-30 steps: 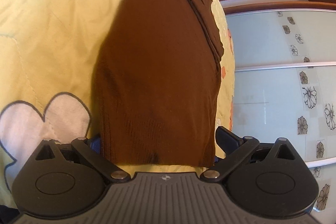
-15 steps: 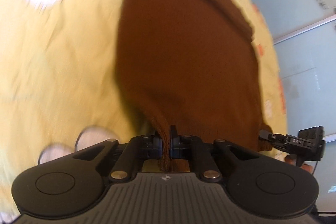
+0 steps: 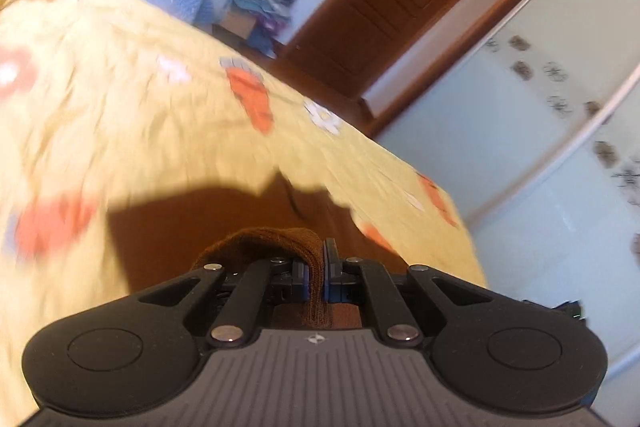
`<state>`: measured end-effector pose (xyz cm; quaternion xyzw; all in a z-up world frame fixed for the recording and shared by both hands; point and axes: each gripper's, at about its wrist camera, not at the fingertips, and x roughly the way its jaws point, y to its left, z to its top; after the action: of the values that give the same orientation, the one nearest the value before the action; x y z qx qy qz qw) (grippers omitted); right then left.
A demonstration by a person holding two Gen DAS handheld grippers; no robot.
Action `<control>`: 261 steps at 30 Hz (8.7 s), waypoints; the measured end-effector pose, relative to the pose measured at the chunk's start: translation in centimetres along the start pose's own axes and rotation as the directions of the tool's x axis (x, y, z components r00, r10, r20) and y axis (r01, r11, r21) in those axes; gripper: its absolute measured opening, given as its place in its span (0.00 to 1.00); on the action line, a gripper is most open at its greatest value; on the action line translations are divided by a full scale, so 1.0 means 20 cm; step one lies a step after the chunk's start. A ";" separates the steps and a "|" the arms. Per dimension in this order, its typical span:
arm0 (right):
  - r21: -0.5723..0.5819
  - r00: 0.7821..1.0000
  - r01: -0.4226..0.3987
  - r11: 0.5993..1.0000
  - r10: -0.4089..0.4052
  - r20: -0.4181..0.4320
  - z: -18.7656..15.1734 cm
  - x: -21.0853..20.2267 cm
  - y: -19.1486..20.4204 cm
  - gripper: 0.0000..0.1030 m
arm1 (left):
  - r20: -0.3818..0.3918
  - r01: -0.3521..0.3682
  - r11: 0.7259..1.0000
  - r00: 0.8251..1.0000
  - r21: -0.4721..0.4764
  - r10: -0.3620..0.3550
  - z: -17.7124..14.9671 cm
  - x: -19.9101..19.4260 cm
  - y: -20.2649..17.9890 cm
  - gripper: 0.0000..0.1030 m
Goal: Fold small clothes
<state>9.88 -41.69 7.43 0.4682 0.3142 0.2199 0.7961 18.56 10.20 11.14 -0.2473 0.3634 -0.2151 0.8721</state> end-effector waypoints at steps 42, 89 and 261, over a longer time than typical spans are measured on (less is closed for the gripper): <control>-0.230 0.958 0.219 0.948 -0.253 -0.133 -0.40 0.01 -0.03 0.17 | -0.022 -0.192 0.974 0.981 -0.121 0.191 -0.76 -0.46 0.14 0.08; -0.596 0.826 0.502 0.627 -0.551 0.117 -0.39 0.77 0.17 0.77 | 0.166 -0.531 0.734 0.842 0.422 0.514 -0.60 0.48 -0.13 0.91; -0.516 0.939 0.017 0.857 -0.191 -0.286 -0.81 0.52 0.63 1.00 | 0.342 -0.589 0.759 0.799 0.277 0.494 -1.36 -0.50 -0.54 0.11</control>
<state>5.08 -19.24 9.49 0.1820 0.3982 0.3252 0.8382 -10.14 -0.13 6.05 0.0134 0.2603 0.0166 0.9653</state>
